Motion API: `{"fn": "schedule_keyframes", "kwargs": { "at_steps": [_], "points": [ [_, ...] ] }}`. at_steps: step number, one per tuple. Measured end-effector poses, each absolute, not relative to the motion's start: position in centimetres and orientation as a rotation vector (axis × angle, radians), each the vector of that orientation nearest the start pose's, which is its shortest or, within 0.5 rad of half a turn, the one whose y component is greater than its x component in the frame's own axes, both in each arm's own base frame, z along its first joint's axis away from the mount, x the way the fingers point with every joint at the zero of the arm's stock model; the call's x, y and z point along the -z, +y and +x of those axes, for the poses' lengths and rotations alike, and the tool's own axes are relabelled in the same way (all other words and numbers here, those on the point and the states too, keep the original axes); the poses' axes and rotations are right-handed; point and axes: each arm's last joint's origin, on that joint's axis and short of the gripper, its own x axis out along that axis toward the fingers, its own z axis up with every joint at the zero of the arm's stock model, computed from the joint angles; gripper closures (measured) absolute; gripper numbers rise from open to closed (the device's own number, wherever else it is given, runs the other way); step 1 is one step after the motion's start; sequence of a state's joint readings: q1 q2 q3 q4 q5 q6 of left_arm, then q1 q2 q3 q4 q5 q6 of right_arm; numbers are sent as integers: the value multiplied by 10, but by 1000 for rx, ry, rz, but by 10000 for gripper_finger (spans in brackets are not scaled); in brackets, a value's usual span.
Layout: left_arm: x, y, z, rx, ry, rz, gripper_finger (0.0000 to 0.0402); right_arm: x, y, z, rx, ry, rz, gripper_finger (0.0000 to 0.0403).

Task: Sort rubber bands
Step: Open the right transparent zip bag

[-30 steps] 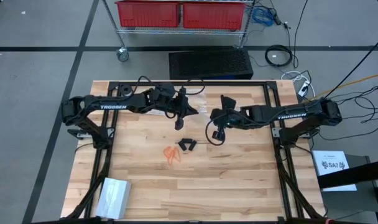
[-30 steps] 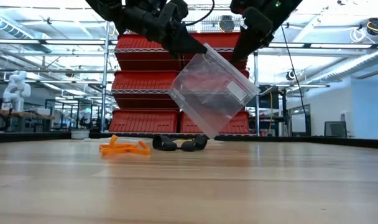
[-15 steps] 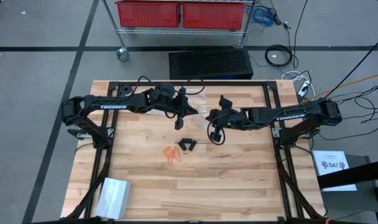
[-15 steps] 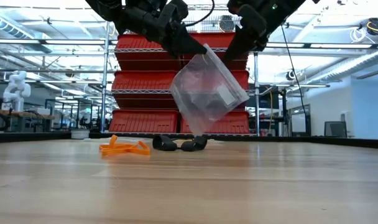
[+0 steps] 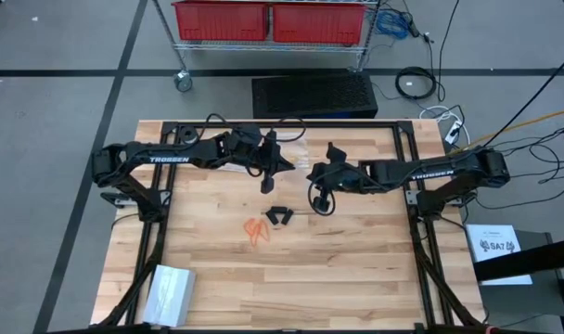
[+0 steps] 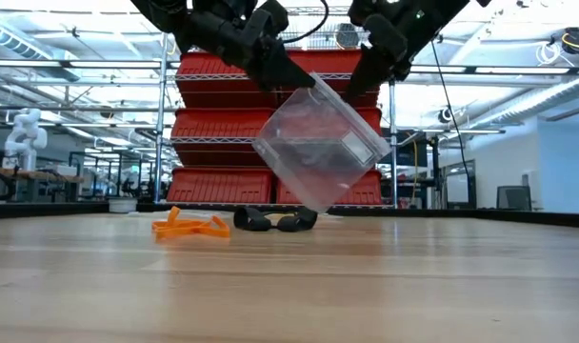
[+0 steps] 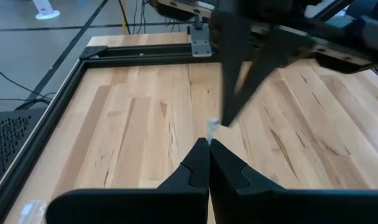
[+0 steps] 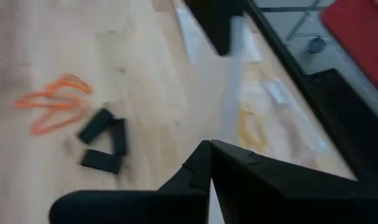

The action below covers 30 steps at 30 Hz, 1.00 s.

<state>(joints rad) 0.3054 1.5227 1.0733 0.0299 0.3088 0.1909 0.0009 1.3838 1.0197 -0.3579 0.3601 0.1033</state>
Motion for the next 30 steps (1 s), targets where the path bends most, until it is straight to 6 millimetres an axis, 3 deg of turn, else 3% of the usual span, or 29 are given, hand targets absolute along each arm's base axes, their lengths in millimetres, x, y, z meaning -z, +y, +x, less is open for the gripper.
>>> {"fn": "schedule_keyframes", "kwargs": {
  "at_steps": [10,21,30],
  "points": [
    [-275,94,327,39,413,57,402,-276,-11,286,423,684,-57,403],
    [-275,94,327,39,411,58,402,-259,-11,298,396,738,-95,403],
    [-275,94,327,39,413,57,402,-269,-12,290,440,714,-116,403]
  ]
}}
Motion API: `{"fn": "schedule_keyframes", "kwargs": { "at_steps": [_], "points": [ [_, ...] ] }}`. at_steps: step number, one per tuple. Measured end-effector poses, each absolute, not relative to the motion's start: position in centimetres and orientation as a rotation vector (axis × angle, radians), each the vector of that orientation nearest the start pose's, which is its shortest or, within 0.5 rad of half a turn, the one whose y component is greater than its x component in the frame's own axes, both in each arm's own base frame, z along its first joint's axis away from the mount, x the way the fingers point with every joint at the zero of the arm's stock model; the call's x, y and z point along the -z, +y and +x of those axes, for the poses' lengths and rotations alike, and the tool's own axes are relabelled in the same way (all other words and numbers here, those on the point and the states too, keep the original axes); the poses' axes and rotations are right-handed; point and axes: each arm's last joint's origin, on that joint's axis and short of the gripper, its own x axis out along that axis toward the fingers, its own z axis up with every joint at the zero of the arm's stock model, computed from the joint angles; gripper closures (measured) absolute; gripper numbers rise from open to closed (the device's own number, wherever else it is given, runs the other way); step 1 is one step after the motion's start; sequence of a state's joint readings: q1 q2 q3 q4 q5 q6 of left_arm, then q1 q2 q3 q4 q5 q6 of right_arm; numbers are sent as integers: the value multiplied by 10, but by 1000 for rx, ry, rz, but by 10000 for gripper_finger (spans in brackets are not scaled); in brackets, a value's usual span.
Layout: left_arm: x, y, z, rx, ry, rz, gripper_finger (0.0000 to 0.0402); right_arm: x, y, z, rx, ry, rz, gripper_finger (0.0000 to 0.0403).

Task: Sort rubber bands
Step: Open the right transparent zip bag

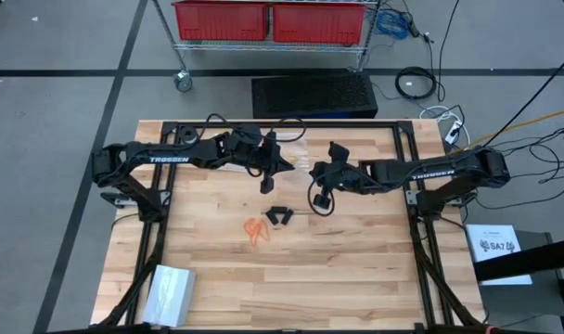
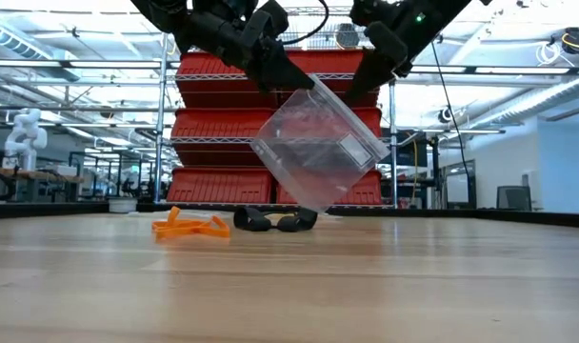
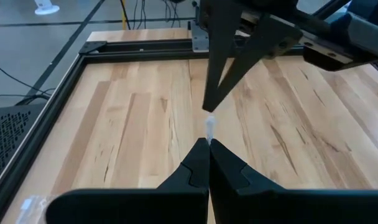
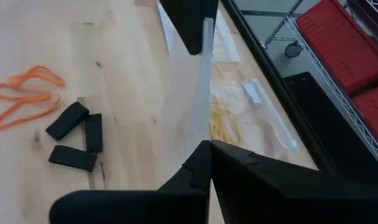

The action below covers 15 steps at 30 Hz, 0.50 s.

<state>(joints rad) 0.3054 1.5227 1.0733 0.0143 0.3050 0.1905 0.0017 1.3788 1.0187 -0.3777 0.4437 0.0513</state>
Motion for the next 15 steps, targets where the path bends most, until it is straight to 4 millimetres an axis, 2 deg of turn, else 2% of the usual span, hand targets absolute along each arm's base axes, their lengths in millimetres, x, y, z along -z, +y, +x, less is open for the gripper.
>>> {"fn": "schedule_keyframes", "kwargs": {
  "at_steps": [15],
  "points": [
    [-275,94,327,39,412,56,402,-258,-16,303,395,718,-115,403]
  ]
}}
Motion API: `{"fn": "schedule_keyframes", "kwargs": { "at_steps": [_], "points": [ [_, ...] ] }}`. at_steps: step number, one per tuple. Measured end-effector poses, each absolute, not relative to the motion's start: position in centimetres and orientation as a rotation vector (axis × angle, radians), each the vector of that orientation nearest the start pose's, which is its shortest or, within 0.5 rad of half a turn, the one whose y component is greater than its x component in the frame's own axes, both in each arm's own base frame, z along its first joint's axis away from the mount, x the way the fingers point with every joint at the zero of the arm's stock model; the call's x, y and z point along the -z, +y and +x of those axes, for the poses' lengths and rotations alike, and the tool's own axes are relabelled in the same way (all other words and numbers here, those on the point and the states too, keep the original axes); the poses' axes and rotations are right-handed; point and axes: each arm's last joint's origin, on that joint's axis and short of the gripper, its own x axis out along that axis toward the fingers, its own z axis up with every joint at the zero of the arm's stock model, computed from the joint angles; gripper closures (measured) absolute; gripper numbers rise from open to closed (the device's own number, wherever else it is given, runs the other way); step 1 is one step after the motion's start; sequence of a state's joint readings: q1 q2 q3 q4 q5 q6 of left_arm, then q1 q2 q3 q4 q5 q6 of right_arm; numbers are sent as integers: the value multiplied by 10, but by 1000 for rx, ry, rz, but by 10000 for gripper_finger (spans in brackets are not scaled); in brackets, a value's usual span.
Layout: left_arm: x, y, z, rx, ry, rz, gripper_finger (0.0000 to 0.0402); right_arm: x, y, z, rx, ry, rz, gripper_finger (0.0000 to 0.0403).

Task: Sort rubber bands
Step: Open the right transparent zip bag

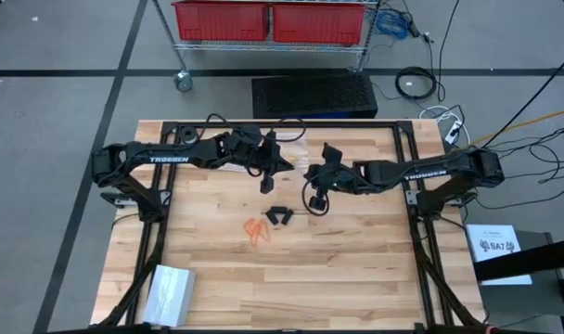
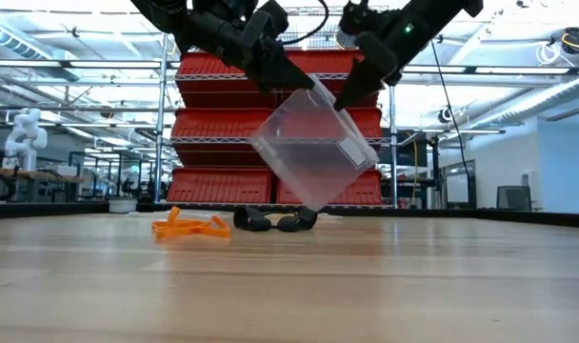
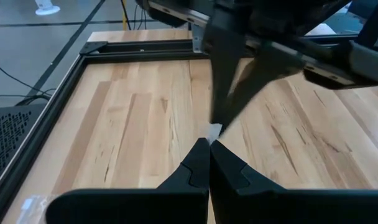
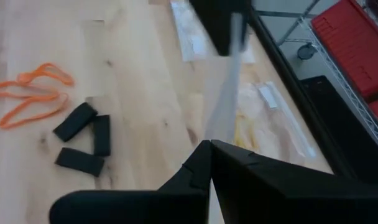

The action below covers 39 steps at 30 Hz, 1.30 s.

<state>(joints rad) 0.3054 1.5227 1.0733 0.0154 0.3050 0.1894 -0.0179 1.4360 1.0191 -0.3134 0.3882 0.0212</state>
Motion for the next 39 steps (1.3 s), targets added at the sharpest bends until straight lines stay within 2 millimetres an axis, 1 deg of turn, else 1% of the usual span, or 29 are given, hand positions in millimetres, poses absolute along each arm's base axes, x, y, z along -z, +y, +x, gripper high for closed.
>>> {"fn": "schedule_keyframes", "kwargs": {
  "at_steps": [6,9,11,17,22,24,29,35,39],
  "points": [
    [-274,94,327,39,419,54,401,-258,-29,302,513,713,-126,403],
    [-274,94,327,40,421,53,402,-258,-31,302,514,718,-134,403],
    [-274,94,327,40,422,53,402,-258,-31,302,499,719,-137,403],
    [-274,94,327,40,422,52,401,-260,-25,306,345,680,-77,403],
    [-274,94,327,40,422,52,402,-260,-25,307,340,655,-38,403],
    [-274,94,327,40,422,52,402,-256,-25,308,336,630,-21,403],
    [-271,94,326,18,451,49,402,-243,-22,303,319,653,34,403],
    [-267,95,324,-21,507,44,402,-244,-15,303,285,635,49,403],
    [-268,92,325,-18,497,40,401,-243,-17,306,293,617,63,403]
  ]
}}
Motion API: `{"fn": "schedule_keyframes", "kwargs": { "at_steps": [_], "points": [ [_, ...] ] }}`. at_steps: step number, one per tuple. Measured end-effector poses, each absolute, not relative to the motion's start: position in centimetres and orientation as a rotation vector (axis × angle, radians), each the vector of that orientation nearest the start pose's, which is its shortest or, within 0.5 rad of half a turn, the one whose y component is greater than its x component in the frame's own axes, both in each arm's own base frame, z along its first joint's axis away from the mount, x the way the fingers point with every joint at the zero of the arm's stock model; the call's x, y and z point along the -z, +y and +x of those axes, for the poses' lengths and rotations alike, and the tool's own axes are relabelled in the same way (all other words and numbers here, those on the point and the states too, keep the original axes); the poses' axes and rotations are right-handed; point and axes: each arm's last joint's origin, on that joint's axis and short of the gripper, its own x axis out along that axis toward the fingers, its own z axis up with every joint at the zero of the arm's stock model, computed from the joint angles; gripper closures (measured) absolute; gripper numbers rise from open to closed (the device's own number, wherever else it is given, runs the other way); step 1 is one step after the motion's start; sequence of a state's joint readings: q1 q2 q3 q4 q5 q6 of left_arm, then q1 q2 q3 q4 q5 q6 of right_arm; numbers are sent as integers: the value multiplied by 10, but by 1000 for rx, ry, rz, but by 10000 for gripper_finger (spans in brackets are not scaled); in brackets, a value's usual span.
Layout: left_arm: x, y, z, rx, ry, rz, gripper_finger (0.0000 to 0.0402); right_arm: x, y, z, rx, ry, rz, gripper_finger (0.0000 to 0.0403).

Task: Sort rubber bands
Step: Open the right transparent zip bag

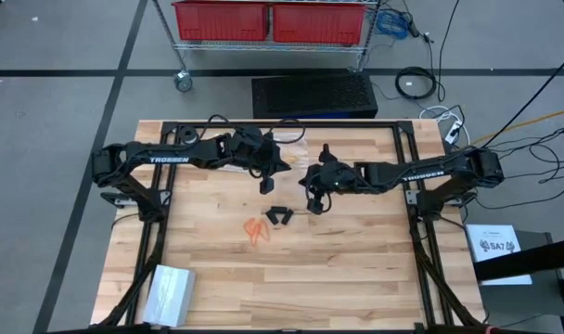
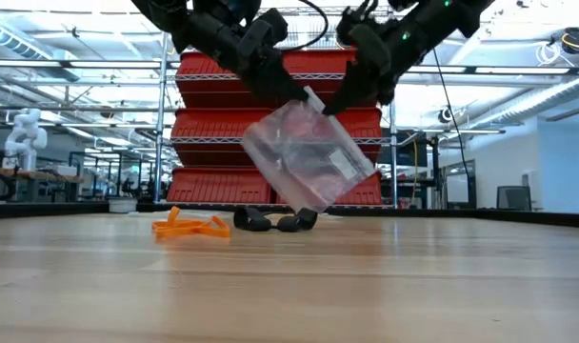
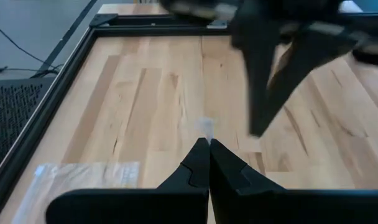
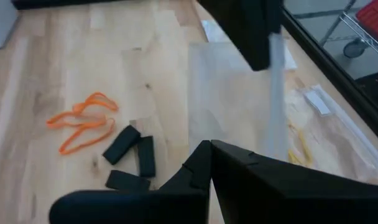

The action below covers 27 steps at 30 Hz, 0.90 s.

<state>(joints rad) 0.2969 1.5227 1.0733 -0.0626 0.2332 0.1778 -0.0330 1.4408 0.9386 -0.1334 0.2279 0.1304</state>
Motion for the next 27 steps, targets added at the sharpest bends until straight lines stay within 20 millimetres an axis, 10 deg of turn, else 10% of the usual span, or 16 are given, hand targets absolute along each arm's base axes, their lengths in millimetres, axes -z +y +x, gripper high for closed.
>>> {"fn": "schedule_keyframes", "kwargs": {
  "at_steps": [27],
  "points": [
    [-268,83,328,1,496,35,402,-237,-21,306,301,667,-27,403]
  ]
}}
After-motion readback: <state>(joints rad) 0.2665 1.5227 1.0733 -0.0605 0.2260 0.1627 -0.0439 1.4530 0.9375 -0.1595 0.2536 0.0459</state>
